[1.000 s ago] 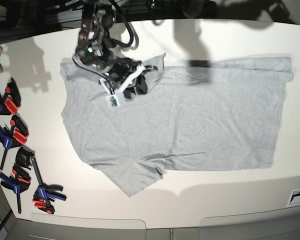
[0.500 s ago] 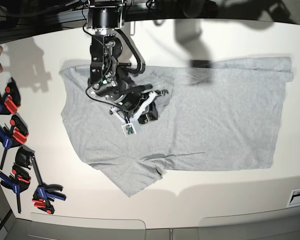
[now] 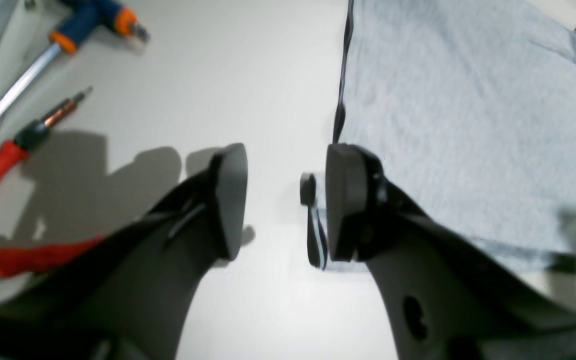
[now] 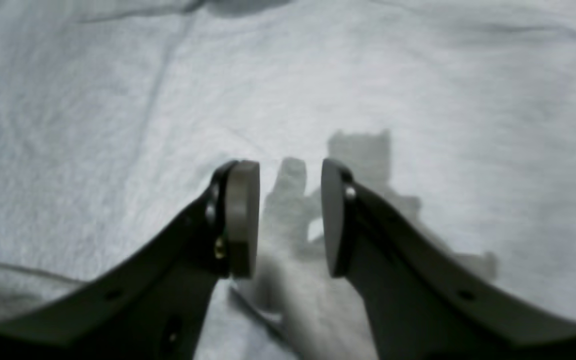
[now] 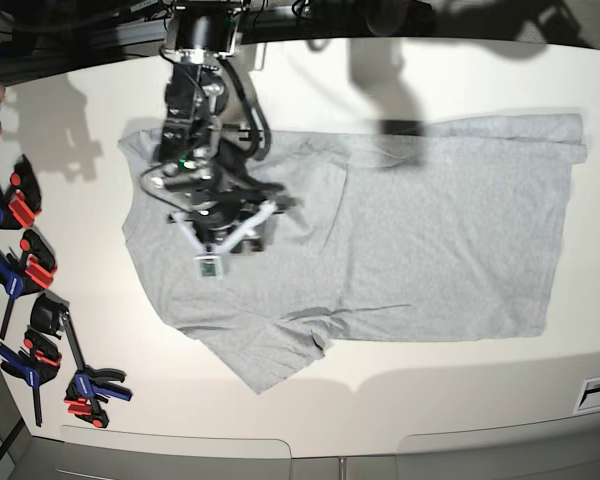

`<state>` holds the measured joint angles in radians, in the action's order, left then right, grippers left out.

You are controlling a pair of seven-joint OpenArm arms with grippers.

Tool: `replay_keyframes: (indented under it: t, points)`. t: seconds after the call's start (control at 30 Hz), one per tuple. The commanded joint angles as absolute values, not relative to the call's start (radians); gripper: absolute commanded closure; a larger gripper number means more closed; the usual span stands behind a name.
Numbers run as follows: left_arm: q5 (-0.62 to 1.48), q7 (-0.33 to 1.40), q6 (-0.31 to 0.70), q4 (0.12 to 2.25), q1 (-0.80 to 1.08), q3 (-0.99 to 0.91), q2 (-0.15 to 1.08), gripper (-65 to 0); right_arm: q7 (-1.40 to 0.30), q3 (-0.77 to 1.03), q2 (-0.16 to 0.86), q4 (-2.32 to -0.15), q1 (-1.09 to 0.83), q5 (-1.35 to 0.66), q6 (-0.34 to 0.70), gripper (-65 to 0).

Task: Fold the T-shirt properly
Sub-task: 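Release and return the right gripper to the collar corner, then pull the collar edge toward the robot with both grippers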

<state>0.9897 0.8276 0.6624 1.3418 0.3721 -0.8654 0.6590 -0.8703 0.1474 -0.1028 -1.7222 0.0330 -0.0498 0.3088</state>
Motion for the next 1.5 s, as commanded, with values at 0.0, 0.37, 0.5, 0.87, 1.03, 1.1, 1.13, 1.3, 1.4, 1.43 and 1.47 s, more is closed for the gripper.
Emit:
replay_keyframes:
  t: [0.0, 0.37, 0.5, 0.87, 1.03, 1.1, 1.13, 1.3, 1.4, 1.43, 1.47]
  points:
    - [1.015, 0.815, 0.666, 1.356, 0.369, -0.877, 0.688, -24.1, -0.875, 0.171, -0.102, -1.785, 0.029, -0.058, 0.306, -14.8]
    - [0.995, 0.754, 0.669, 1.356, 0.348, -0.614, 0.686, 0.0, -0.762, 0.451, -0.066, -1.955, -0.296, -0.221, 0.397, 0.0]
    - [0.893, 0.731, 0.650, 1.356, 0.281, -0.495, 0.678, 0.0, -0.735, 0.481, -0.051, -1.904, -0.291, -0.221, 0.397, 0.0]
    - [0.675, 0.702, 0.435, 1.289, 0.246, -0.324, 0.664, 0.0, -0.717, 0.471, 0.031, -1.579, -0.163, -0.213, 0.397, 0.0]
    - [0.670, 0.740, 0.429, 1.190, 0.247, -0.325, 0.657, 0.0, -0.755, 0.471, 0.059, -1.505, -0.171, -0.213, 0.397, 0.0]
    - [0.670, 0.764, 0.429, 1.177, 0.253, -0.325, 0.657, 0.0, -0.768, 0.471, 0.068, -1.510, -0.189, -0.213, 0.397, 0.0]
    - [0.671, 0.769, 0.430, 1.178, 0.264, -0.327, 0.658, 0.0, -0.773, 0.471, 0.073, -1.516, -0.203, -0.214, 0.397, 0.0]
    - [0.688, 0.770, 0.430, 1.180, 0.335, -0.327, 0.665, 0.0, -0.786, 0.472, 0.078, -1.601, -0.316, -0.230, 0.415, 0.0]
    - [0.709, 0.770, 0.439, 1.180, 0.392, -0.327, 0.665, 0.0, -0.793, 0.472, 0.078, -1.665, -0.387, -0.244, 0.415, 0.0]
    - [0.716, 0.770, 0.447, 1.180, 0.411, -0.327, 0.665, 0.0, -0.798, 0.472, 0.078, -1.684, -0.407, -0.243, 0.415, 0.0]
    - [0.721, 0.770, 0.451, 1.180, 0.429, -0.327, 0.665, 0.0, -0.803, 0.472, 0.078, -1.702, -0.426, -0.243, 0.416, 0.0]
